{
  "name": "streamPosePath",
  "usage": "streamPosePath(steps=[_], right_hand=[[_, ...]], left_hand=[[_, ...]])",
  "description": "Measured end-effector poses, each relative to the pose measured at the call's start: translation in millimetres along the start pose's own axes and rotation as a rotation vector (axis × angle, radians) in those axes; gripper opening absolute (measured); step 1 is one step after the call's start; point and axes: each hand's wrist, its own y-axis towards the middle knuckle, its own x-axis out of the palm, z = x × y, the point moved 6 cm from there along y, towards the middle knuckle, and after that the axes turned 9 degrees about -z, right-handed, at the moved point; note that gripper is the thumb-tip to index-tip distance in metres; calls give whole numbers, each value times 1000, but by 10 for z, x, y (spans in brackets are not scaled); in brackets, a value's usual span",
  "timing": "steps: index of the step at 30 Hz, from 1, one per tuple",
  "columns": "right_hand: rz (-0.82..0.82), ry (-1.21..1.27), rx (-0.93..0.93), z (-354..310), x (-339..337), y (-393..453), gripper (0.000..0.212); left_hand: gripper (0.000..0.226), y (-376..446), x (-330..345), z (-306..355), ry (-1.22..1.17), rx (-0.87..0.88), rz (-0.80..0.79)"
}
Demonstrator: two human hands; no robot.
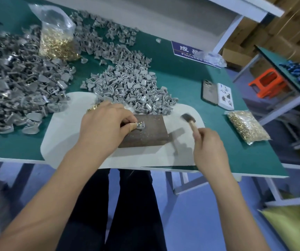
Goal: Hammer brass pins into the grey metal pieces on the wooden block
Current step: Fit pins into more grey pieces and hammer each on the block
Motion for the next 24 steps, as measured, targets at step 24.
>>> streamPosePath(steps=[24], right_hand=[[50,178,-425,-1064,-210,-362,28]], left_hand=[[6,1,5,-24,-72,10,36]])
